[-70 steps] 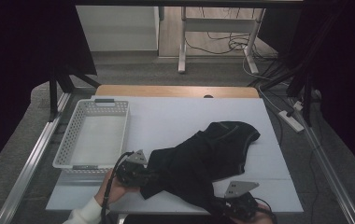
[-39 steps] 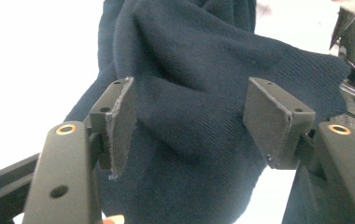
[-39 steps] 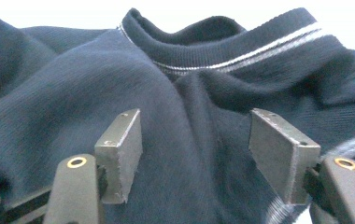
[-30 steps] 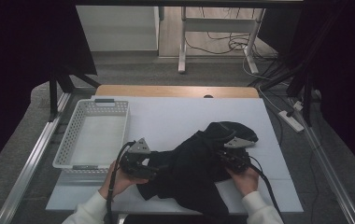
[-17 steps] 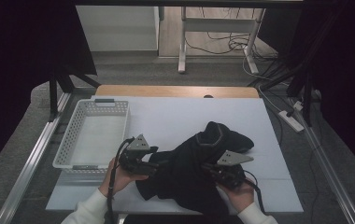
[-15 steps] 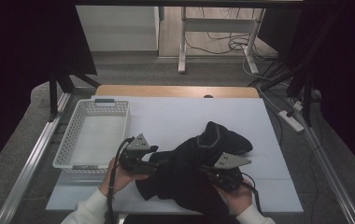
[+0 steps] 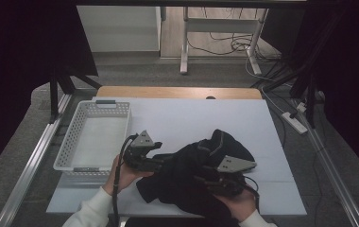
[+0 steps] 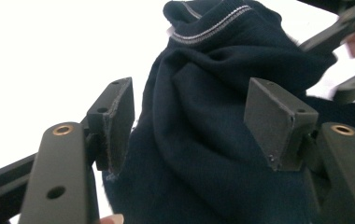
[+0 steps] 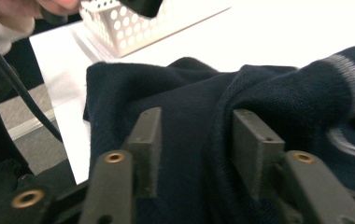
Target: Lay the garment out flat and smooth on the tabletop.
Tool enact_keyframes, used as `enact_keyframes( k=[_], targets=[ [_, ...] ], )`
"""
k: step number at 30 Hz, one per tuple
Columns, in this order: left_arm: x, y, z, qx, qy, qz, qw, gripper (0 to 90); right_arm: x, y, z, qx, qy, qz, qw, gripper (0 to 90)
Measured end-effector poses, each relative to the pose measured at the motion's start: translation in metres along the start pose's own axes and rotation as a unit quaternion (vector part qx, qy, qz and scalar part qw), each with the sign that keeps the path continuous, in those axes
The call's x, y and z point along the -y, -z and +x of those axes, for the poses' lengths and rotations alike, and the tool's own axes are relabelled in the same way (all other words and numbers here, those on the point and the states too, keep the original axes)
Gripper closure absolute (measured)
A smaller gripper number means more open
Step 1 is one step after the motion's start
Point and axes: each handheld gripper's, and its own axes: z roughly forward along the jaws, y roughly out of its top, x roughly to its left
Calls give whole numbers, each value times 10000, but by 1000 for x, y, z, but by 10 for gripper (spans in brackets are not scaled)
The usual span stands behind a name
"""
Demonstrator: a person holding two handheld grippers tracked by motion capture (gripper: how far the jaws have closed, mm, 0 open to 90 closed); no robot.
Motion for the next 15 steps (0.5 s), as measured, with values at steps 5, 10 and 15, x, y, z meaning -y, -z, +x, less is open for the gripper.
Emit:
enact_keyframes(
  k=[5, 10, 15],
  targets=[
    [-22, -15, -8, 63, -148, 12, 9999, 319, 10, 44, -20, 475, -284, -189, 9983, 435],
    [-49, -41, -15, 149, -333, 188, 9992, 303, 27, 72, -47, 941, -635, -149, 9934, 413],
    [-71, -64, -18, 247, -406, 383, 9981, 294, 38, 82, -66, 1243, -783, -98, 9891, 402]
  ],
)
